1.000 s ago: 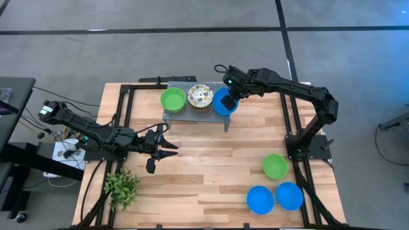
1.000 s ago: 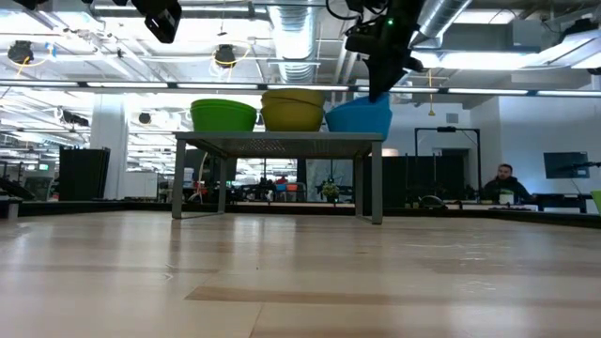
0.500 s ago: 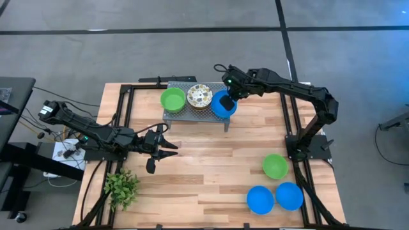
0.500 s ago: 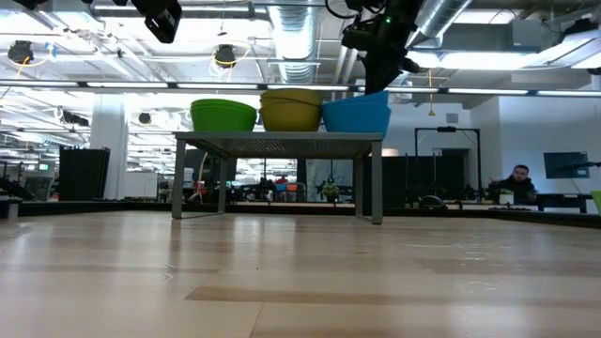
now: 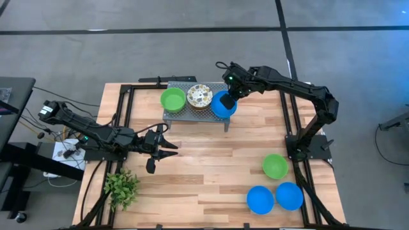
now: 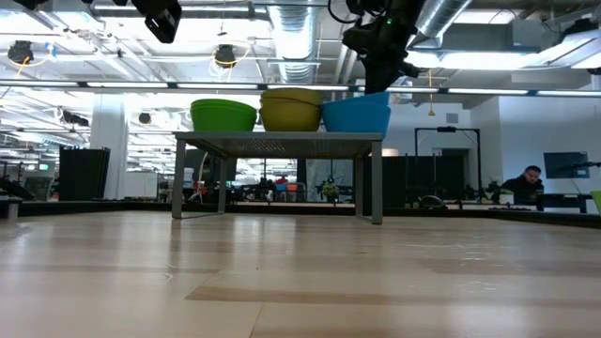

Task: Pick & Place Mini bowls
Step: Stack the blue bowl on top of the other blue bowl on the shelf, then stack the blue bowl on top of the other blue bowls on the shelf

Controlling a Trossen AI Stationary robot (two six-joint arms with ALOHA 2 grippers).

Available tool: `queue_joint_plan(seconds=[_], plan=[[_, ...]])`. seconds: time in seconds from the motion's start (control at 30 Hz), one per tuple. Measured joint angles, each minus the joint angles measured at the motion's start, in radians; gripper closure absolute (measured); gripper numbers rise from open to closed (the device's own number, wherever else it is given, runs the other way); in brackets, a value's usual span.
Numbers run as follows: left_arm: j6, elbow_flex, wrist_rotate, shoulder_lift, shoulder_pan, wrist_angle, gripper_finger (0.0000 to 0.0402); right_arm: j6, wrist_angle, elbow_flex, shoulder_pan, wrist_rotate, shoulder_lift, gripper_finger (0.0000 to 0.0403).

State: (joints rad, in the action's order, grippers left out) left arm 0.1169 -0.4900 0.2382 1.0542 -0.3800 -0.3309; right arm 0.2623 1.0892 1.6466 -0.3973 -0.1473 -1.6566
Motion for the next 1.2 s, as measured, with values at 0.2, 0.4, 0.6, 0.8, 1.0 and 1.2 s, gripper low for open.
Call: queue_joint_plan(seconds=[0.2,0.4,0.6,0.8,1.0,1.2], plan=[[0.000,0.000,0.000,0.000,0.000,-0.004,0.0311,-0.005,0.002,0.000,0.000,0.047,0.000,0.0348],[0.000,0.000,0.000,0.000,0.000,-0.005,0.0311,-0.026,0.002,0.000,0.004,0.051,0.000,0.0312],[0.000,0.000,0.000,0.000,0.000,-0.005,0.0311,-0.027,0.002,0.000,0.002,0.039,0.000,0.0302],[0.000,0.000,0.000,0.000,0.000,-0.005,0.0311,-0.053,-0.005,0.000,0.002,0.036,0.000,0.0302],[0.000,0.000,0.000,0.000,0.000,-0.006,0.0311,-0.060,-0.027,0.011,0.004,0.037,0.000,0.0302],[0.000,0.000,0.000,0.000,0.000,-0.006,0.0311,-0.014,0.051,0.079,0.065,0.044,0.000,0.0302]])
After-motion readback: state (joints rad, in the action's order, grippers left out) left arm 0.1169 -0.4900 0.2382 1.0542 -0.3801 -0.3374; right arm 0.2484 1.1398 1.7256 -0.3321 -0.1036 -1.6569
